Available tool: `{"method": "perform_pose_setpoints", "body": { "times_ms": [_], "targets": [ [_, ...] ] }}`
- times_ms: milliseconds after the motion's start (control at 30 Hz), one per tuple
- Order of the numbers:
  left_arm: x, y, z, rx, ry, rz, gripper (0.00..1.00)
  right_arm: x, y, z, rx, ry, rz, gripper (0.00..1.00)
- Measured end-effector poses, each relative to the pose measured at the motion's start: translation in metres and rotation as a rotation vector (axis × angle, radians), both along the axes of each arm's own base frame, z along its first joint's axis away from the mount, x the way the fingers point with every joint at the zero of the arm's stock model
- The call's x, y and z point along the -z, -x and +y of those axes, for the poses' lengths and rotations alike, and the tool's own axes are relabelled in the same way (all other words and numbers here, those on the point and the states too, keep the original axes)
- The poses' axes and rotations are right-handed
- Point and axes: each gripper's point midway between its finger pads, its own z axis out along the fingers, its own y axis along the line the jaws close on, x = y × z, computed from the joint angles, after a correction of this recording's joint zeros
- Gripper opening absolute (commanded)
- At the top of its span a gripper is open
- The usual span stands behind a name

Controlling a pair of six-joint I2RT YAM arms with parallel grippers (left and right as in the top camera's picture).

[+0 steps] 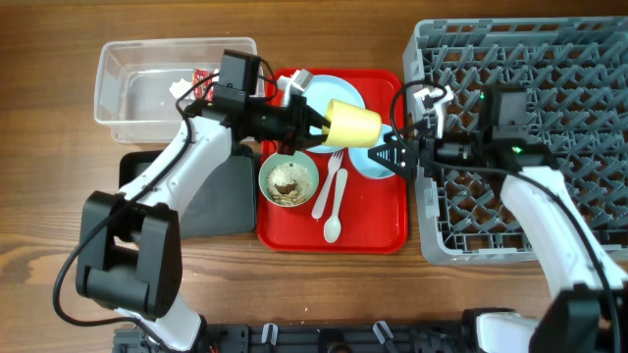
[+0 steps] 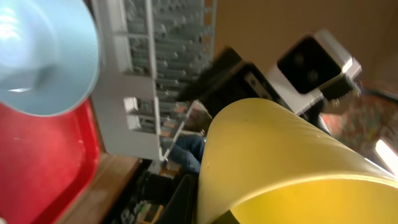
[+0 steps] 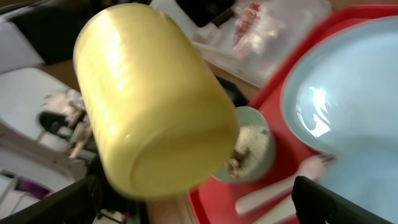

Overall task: Sort waste into correct bins and load items into the dishwasher rack
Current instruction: 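Hand the yellow cup from the left gripper to the right gripper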

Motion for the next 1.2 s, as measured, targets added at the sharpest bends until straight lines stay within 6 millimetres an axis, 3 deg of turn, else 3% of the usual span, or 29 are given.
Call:
{"method": "perform_pose_setpoints", "body": {
  "times_ms": [233,633,867,1200],
  "targets": [
    [-0.004,0.013,-0.012,0.05,0.02,0.009,0.04,-0.025,-0.004,0.009,-0.109,-0.172,-0.04,0.91],
    [-0.007,0.013,-0.013,0.062,0.039,-0.011,0.04,-0.027,0.008,0.026,-0.158,-0.193,0.03,0.72],
    [-0.009,0.014,-0.013,0.067,0.045,-0.01,0.04,-0.027,0.007,0.026,-0.156,-0.191,0.029,0.67],
    [-0.011,0.012,-0.012,0.069,0.058,-0.016,0.04,-0.034,0.001,0.028,-0.157,-0.199,-0.004,0.72]
  ]
}}
